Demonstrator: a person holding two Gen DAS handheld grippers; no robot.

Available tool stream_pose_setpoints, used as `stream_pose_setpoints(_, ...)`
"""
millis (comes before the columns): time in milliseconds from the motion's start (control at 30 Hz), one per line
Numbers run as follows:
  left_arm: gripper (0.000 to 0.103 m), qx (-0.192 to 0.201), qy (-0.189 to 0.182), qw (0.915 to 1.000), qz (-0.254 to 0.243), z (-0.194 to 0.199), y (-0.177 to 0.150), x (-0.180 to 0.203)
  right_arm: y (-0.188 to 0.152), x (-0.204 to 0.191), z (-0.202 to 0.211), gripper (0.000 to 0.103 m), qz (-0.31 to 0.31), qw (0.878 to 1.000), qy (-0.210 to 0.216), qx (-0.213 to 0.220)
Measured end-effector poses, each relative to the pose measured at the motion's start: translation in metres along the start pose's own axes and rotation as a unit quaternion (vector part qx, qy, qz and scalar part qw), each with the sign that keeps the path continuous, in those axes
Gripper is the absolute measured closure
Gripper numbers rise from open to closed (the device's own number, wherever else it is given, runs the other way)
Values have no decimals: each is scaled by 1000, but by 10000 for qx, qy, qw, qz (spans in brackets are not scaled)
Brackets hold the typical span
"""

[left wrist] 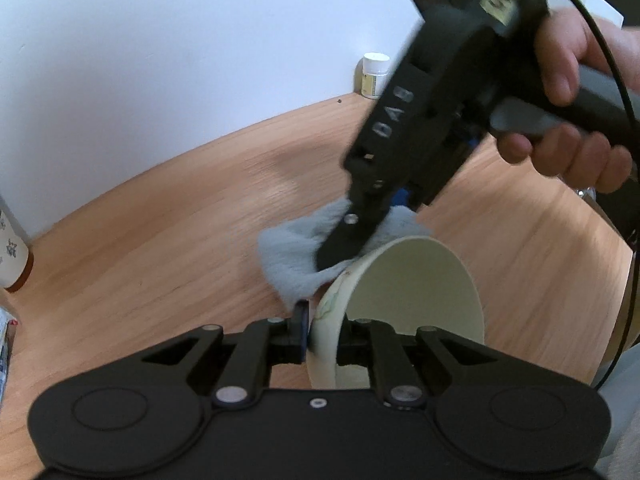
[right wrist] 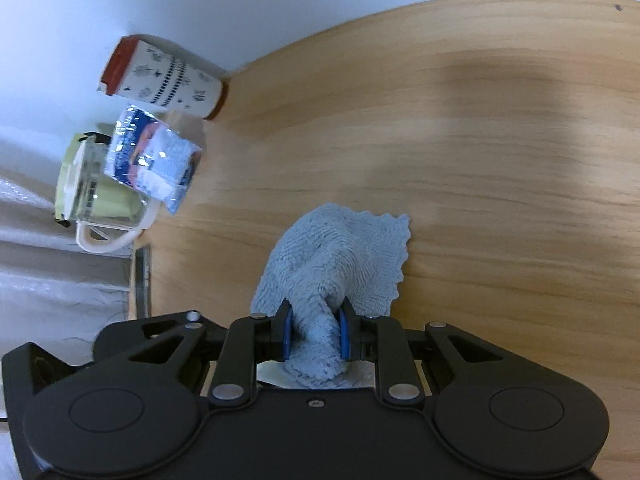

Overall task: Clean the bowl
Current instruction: 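Press the cloth onto the bowl's outer wall with the right gripper, sweeping along it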

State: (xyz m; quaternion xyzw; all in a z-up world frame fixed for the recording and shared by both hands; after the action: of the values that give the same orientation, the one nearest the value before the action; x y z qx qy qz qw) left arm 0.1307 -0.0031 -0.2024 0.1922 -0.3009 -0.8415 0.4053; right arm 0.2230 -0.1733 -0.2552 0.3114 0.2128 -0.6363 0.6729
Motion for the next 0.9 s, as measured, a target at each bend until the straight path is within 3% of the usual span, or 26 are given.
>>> stream_pose_setpoints(233,91,-58,42,9998,196,1,0,-4,-26,43,15,79,-782,9967,-151,140)
stream_pose_setpoints(400,92,-72,69,9999,61,6,2,-5,-40,57,18,79,-1170,9930,40,175)
stream_pose_setpoints(500,92,-86,85,9999,69,6,4,-4,-35,48,22,79,-1094,9936,58,261)
stream_pose_setpoints(600,91,-76,100,9999,96,1,4,1,-22,28,27,79,-902,9947,336,355)
stream_pose_setpoints(767,91,-120,75,9996,237,3,3,-2,-8,-25,14,79,-179,9988,386,221)
stream_pose_setpoints(900,90,-130,22,9994,326,3,5,-5,-11,-42,9,79,205,9992,264,220)
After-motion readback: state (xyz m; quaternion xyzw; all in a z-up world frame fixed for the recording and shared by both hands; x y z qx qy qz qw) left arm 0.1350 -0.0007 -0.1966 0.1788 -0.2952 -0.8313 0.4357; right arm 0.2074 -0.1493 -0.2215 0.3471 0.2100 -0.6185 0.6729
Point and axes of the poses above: each gripper's, at about its wrist camera, not at the fingertips, and z roughly against the way its jaws point, x to its right, y to its top, the point moved 4 cm from there along -z, roughly the way its jaws point, and after that the axes turned 2 degrees about x, right-handed, at the moved point
